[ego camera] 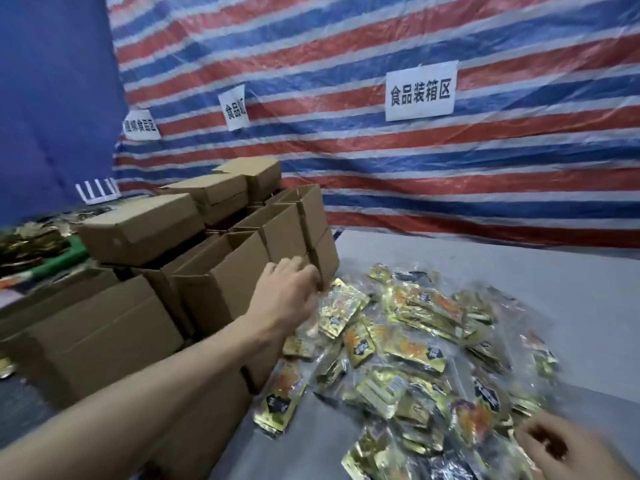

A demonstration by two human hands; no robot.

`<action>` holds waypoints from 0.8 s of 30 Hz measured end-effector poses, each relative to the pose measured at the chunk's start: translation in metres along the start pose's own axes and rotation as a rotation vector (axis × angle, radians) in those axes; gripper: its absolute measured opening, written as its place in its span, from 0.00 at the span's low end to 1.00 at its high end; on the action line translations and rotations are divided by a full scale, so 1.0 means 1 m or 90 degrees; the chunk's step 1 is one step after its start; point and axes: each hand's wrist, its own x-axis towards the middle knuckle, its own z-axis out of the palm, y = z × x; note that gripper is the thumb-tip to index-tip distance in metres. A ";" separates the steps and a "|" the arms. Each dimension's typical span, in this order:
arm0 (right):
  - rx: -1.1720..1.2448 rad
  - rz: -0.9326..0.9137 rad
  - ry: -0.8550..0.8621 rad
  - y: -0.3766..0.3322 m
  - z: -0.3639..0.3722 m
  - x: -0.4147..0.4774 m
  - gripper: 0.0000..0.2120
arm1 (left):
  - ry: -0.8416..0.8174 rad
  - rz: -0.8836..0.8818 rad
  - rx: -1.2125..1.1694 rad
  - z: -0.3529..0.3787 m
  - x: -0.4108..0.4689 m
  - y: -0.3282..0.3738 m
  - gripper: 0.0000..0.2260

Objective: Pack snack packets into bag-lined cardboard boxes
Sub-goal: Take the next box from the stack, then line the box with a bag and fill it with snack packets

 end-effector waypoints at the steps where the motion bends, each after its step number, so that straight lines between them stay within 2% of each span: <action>1: 0.010 -0.022 0.004 0.002 0.003 0.003 0.36 | 0.044 -0.020 0.052 -0.007 0.003 -0.020 0.13; 2: 0.006 -0.047 -0.049 -0.005 0.008 0.004 0.30 | 0.084 -0.047 0.104 -0.014 0.007 -0.038 0.15; 4: 0.013 -0.047 -0.130 -0.008 0.023 0.007 0.08 | 0.108 -0.130 0.180 -0.024 0.012 -0.071 0.20; 7: -0.002 0.013 -0.129 -0.012 0.039 0.011 0.14 | -0.029 -0.302 0.176 -0.026 0.014 -0.107 0.23; 9: 0.006 0.020 -0.063 -0.013 0.043 0.010 0.15 | -0.129 -0.383 0.126 -0.023 0.012 -0.120 0.17; 11: 0.000 -0.013 -0.056 -0.014 0.046 0.009 0.11 | -0.146 -0.432 0.002 -0.017 0.009 -0.124 0.08; 13: -0.018 -0.016 -0.068 -0.015 0.043 0.007 0.08 | -0.102 -0.456 -0.107 -0.014 0.005 -0.121 0.03; 14: -0.023 -0.029 -0.068 -0.014 0.041 0.005 0.07 | -0.079 -0.455 -0.129 -0.015 0.005 -0.119 0.03; 18: -0.020 -0.013 -0.061 -0.011 0.038 -0.003 0.09 | 0.001 -0.405 -0.102 -0.044 0.001 -0.102 0.14; 24: 0.008 -0.007 -0.041 -0.015 0.035 -0.017 0.09 | 0.184 -0.133 -0.013 -0.102 -0.019 -0.054 0.06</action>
